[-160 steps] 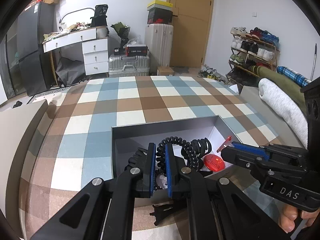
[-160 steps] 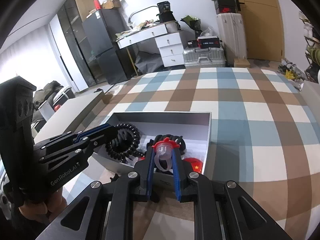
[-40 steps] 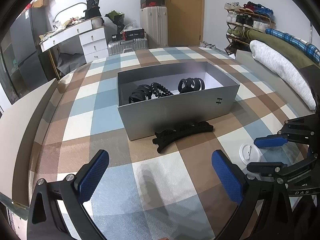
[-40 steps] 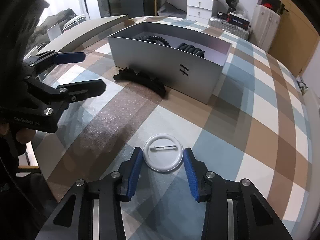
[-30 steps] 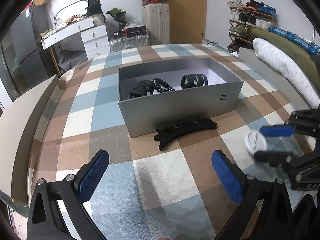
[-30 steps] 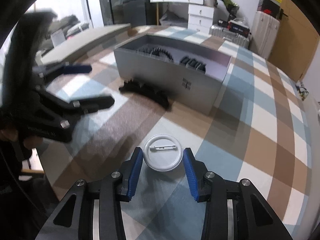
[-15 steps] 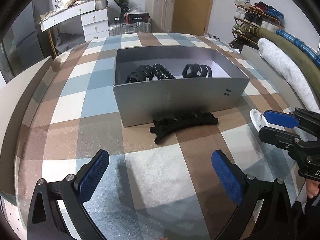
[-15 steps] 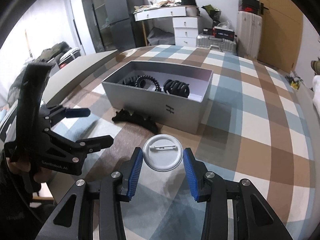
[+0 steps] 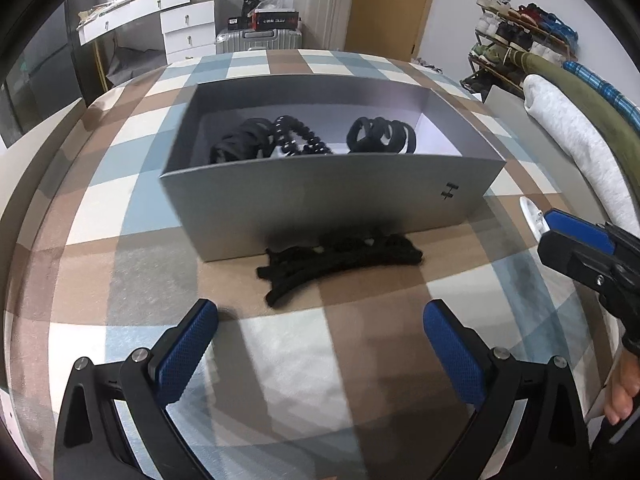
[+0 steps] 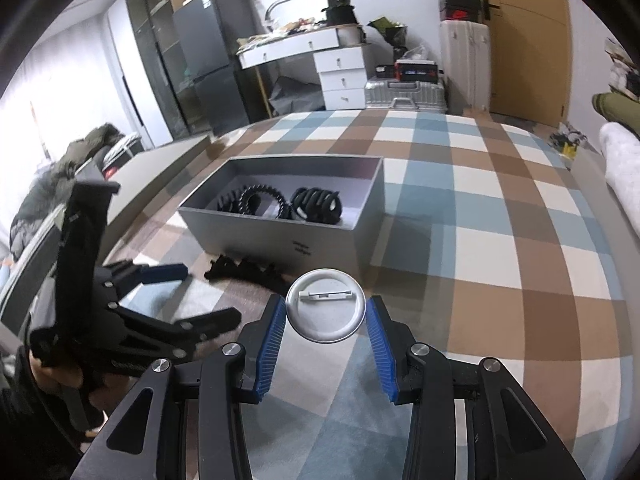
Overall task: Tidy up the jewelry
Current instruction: 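Grasp the long black comb clip with the left tool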
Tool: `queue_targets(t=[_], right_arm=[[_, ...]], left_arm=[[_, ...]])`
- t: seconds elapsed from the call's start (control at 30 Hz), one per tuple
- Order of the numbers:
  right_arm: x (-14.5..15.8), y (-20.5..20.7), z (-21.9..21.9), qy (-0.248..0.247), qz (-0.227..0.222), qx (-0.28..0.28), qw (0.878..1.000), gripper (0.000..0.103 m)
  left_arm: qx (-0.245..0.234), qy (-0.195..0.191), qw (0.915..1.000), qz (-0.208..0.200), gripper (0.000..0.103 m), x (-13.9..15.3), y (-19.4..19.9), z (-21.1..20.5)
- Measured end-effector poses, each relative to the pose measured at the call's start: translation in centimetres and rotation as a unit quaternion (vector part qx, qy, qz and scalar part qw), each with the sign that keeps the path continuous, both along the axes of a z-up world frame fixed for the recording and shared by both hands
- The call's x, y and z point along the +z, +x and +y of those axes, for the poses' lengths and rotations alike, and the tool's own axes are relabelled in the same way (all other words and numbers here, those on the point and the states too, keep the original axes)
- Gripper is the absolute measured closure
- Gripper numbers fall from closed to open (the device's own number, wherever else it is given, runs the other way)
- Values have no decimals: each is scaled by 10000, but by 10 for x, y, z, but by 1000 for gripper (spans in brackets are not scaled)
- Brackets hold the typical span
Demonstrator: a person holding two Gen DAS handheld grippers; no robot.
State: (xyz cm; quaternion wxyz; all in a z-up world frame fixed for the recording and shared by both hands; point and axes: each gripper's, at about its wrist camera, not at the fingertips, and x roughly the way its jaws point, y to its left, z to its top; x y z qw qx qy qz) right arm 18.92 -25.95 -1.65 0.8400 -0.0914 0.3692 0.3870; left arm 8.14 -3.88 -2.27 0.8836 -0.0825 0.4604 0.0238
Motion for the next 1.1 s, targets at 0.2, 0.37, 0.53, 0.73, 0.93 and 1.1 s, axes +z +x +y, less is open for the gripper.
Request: queue_targets(t=[0.2,0.37,0.53,0.73,0.93,1.1], right_arm=[[4,5,-8,179,53,-99,9998,62],[6,6,-10,225,62,-107,9997,62],[8,5,-11,244,54,-110,9996,62],[8,5,-11,245,63,-105,9996,62],[8,5,-10,241,68,-91,9996,62],[8,5,-9,226,73,-84,9997,62]], left_arm=[[136,230,9995,156,3,-2,12,-12],[358,514,9976,285,3,-5,21,-18],[527,520,9967,339,2,-6,28,-19],[660,516,9959,354,3,-5,32,-19],[508,532,9969,271,9,-3,25,-17],[357,564,9976,164,9,-3,17,-17]])
